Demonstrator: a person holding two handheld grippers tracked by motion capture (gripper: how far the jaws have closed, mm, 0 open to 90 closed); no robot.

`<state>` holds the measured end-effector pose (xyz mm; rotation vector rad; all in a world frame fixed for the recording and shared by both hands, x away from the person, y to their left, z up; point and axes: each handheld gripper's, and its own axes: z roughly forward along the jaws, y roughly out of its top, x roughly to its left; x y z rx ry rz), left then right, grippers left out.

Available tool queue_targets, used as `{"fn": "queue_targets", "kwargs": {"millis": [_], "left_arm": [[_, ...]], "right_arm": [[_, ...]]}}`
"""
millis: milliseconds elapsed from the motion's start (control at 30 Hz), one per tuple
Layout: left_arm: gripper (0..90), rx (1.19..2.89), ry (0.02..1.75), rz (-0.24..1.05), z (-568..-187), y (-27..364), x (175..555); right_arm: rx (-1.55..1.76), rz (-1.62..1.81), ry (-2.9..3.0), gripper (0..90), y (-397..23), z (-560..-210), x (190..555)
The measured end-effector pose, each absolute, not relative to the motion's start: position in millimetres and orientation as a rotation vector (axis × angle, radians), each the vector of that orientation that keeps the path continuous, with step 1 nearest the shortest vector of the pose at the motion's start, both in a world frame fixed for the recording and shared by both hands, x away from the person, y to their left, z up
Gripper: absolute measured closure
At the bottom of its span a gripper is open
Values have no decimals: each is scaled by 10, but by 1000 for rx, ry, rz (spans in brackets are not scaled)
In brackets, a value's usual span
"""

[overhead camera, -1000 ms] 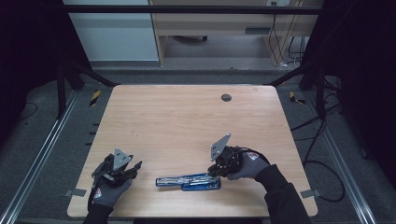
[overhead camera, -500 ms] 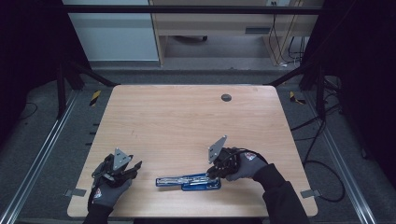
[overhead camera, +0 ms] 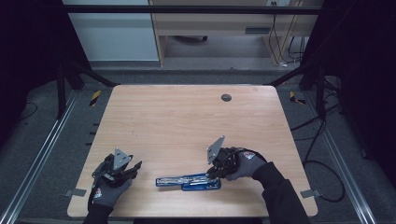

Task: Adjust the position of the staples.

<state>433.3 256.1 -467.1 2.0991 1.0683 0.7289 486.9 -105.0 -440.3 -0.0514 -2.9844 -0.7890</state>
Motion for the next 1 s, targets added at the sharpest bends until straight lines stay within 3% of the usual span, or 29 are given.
{"fn": "queue_targets", "kwargs": {"millis": [1000], "left_arm": [[559, 2103, 1069, 727, -4677, 2557, 4337]], "right_arm": [[-24, -814, -2964, 787, -1055, -4399, 4861]]}}
